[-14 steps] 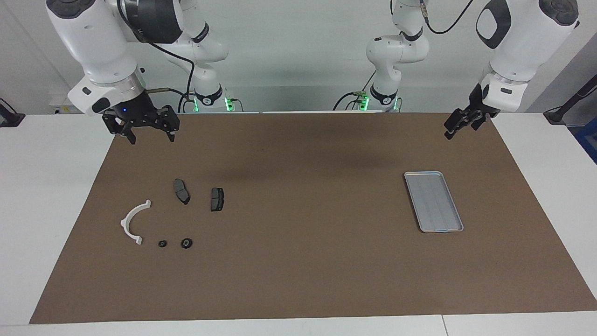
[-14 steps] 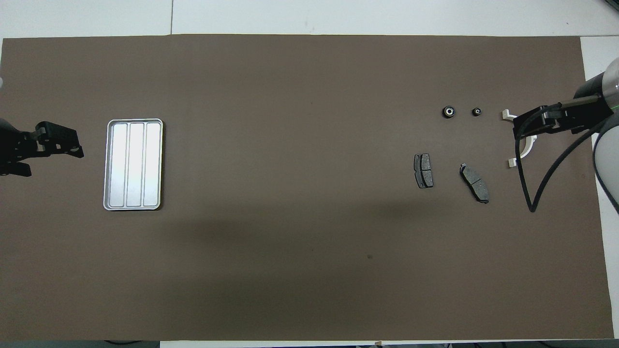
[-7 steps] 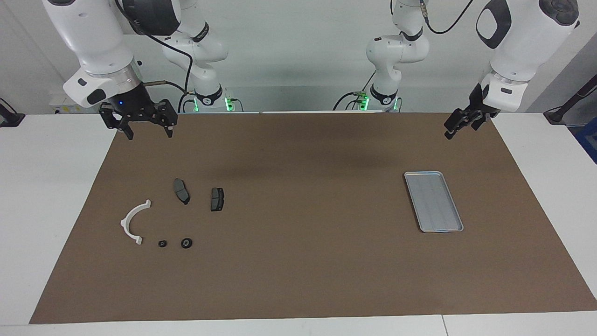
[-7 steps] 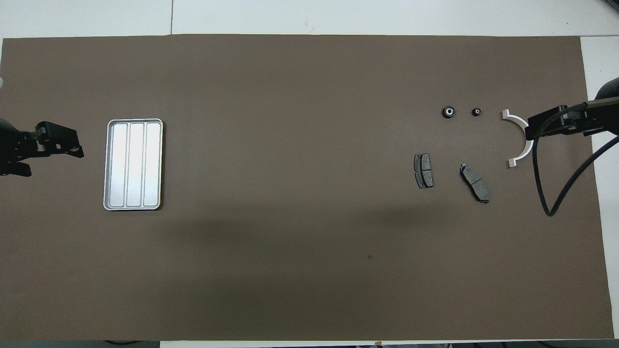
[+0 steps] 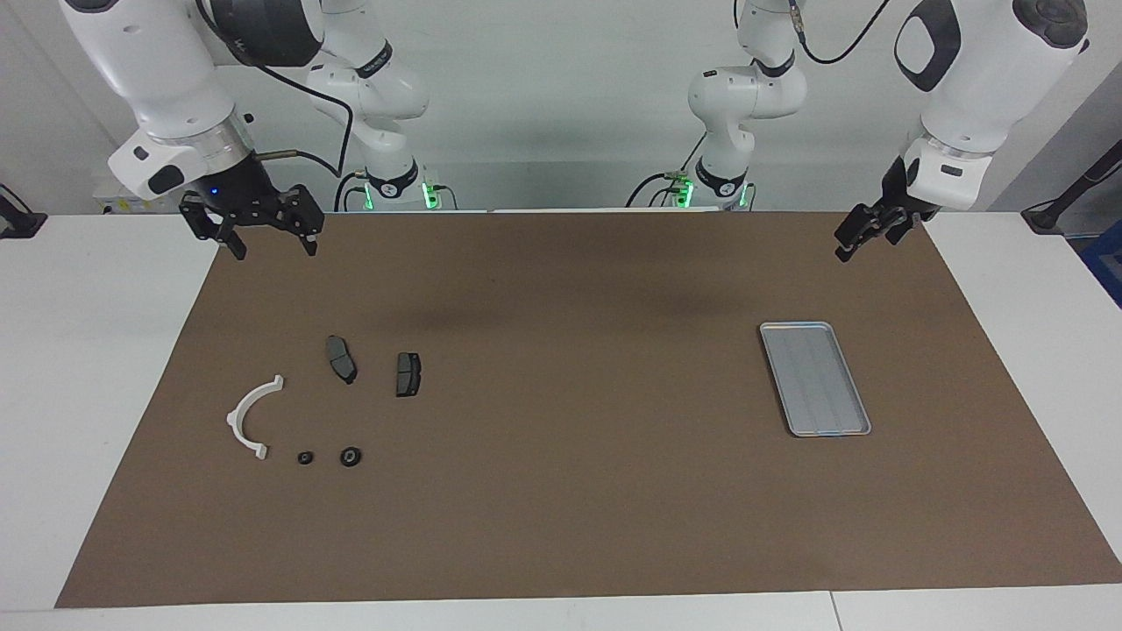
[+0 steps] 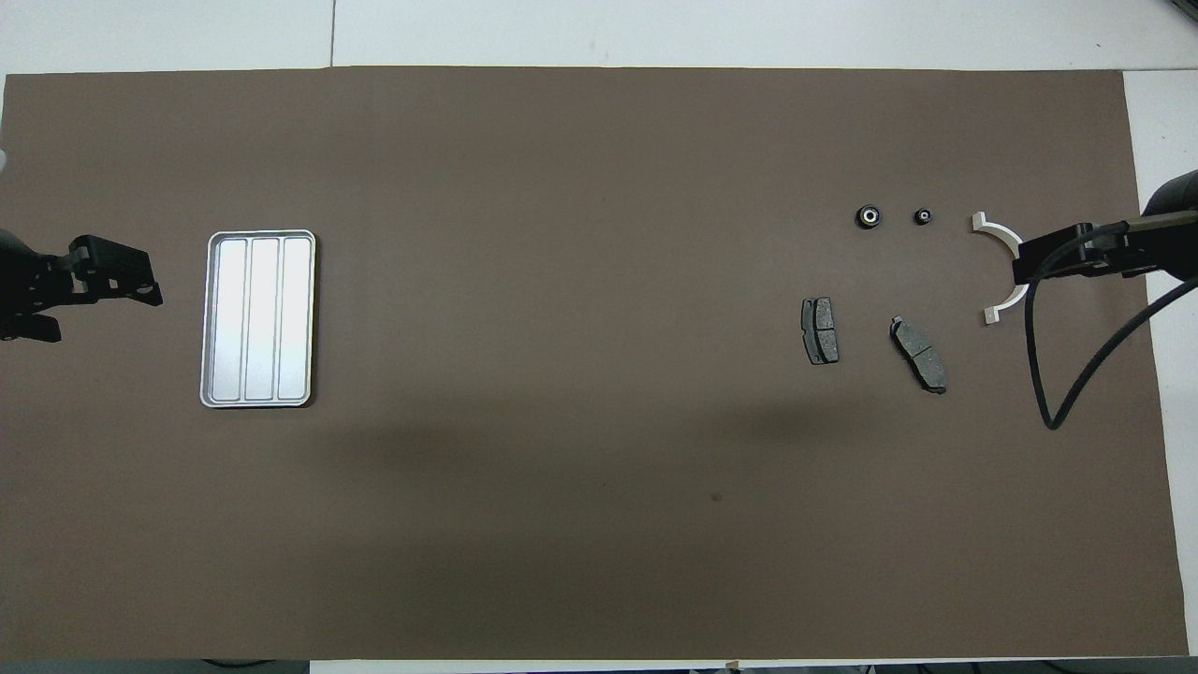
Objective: Place bearing gear from tray to pile
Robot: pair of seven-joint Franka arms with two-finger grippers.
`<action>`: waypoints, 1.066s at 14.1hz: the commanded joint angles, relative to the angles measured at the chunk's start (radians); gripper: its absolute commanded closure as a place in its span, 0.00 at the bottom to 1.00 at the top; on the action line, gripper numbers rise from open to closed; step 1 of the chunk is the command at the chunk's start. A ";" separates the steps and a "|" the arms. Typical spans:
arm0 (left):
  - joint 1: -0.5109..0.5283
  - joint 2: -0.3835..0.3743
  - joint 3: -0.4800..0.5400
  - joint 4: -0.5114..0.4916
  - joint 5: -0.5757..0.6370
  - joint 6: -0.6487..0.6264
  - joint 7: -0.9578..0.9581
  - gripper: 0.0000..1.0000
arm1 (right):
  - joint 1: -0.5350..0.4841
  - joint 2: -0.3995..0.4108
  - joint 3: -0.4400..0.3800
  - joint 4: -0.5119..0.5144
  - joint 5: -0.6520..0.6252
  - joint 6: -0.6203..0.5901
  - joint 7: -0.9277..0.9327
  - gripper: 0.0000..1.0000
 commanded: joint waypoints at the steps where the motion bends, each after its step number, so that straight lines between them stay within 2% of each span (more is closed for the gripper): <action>1: 0.006 -0.022 -0.004 -0.021 0.003 0.003 0.006 0.00 | -0.010 -0.034 0.001 -0.040 0.005 0.027 -0.016 0.00; 3: 0.006 -0.022 -0.006 -0.021 0.003 0.003 0.008 0.00 | 0.035 -0.042 -0.037 -0.034 -0.003 0.012 -0.013 0.00; 9: 0.006 -0.022 -0.006 -0.021 0.003 0.003 0.008 0.00 | 0.035 -0.090 -0.041 -0.051 0.003 -0.013 -0.013 0.00; 15: 0.006 -0.022 -0.006 -0.021 0.003 0.002 0.008 0.00 | 0.035 -0.091 -0.041 -0.066 0.008 -0.017 -0.004 0.00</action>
